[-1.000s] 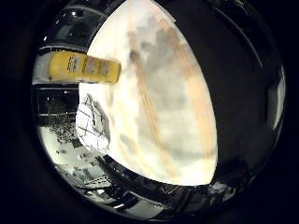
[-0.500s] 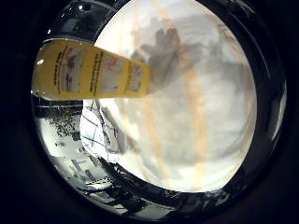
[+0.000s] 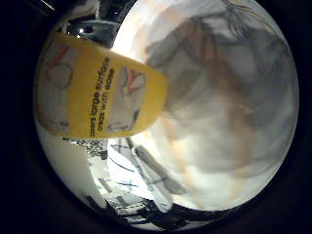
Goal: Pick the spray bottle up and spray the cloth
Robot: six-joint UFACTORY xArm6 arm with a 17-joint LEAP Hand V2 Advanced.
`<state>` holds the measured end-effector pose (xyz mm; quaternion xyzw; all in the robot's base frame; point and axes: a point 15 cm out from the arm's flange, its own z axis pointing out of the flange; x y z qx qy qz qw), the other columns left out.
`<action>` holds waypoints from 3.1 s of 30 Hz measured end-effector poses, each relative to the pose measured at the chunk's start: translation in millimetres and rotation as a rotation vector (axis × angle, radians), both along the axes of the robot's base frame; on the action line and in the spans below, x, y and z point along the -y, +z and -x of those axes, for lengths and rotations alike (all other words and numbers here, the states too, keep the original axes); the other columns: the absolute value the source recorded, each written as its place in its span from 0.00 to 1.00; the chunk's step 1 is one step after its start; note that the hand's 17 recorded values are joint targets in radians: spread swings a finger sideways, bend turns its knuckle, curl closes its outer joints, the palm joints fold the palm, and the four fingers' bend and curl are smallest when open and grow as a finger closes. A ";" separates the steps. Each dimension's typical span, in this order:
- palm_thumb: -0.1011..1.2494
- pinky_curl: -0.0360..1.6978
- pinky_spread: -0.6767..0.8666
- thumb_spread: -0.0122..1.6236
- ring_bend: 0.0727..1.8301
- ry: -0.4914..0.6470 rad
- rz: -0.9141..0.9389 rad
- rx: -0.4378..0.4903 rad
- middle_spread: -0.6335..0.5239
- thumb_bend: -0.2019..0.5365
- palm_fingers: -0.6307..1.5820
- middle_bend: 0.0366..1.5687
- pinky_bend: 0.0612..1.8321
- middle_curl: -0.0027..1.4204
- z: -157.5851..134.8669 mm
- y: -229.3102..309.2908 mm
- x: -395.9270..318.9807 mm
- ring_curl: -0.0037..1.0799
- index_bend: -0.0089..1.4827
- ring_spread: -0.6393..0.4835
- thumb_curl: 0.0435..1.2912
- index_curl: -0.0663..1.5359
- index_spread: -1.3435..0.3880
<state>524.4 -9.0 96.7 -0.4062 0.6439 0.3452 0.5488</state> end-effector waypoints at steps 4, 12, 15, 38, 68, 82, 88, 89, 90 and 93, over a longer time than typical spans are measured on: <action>0.86 0.47 0.31 0.52 0.75 0.019 -0.042 0.003 0.47 0.27 0.84 0.80 0.68 0.47 1.1 10.1 -7.5 0.58 0.75 0.42 0.37 0.49 0.64; 0.92 0.58 0.34 0.48 0.79 0.092 -0.027 0.075 0.48 0.26 0.82 0.85 0.65 0.45 1.9 62.3 -15.9 0.57 0.79 0.43 0.50 0.50 0.66; 0.92 0.62 0.34 0.46 0.80 0.154 0.044 0.109 0.49 0.25 0.82 0.86 0.63 0.45 7.2 90.9 -20.7 0.57 0.79 0.43 0.54 0.50 0.66; 0.91 0.80 0.33 0.43 0.81 0.534 0.730 0.038 0.49 0.25 0.82 0.87 0.54 0.43 41.7 206.2 -32.5 0.54 0.79 0.43 0.67 0.51 0.66; 0.90 0.84 0.31 0.41 0.81 1.031 1.628 -0.075 0.49 0.25 0.82 0.87 0.52 0.43 69.0 186.2 -145.6 0.54 0.78 0.43 0.70 0.51 0.66; 0.89 0.84 0.31 0.41 0.81 1.170 1.744 -0.194 0.49 0.25 0.82 0.87 0.52 0.43 81.4 97.3 -183.0 0.54 0.78 0.43 0.70 0.52 0.66; 0.89 0.84 0.31 0.42 0.81 1.171 1.749 -0.203 0.49 0.25 0.82 0.87 0.52 0.43 81.5 90.0 -186.4 0.54 0.78 0.43 0.70 0.52 0.66; 0.89 0.84 0.31 0.42 0.81 1.166 1.749 -0.199 0.49 0.25 0.82 0.87 0.52 0.43 80.0 91.8 -187.2 0.54 0.78 0.43 0.70 0.52 0.66; 0.89 0.84 0.31 0.42 0.81 1.161 1.749 -0.195 0.49 0.25 0.82 0.87 0.52 0.43 78.2 94.7 -188.1 0.54 0.78 0.43 0.70 0.52 0.66; 0.89 0.84 0.31 0.42 0.81 1.139 1.751 -0.172 0.49 0.25 0.82 0.87 0.52 0.43 70.3 107.9 -191.4 0.54 0.78 0.43 0.71 0.52 0.66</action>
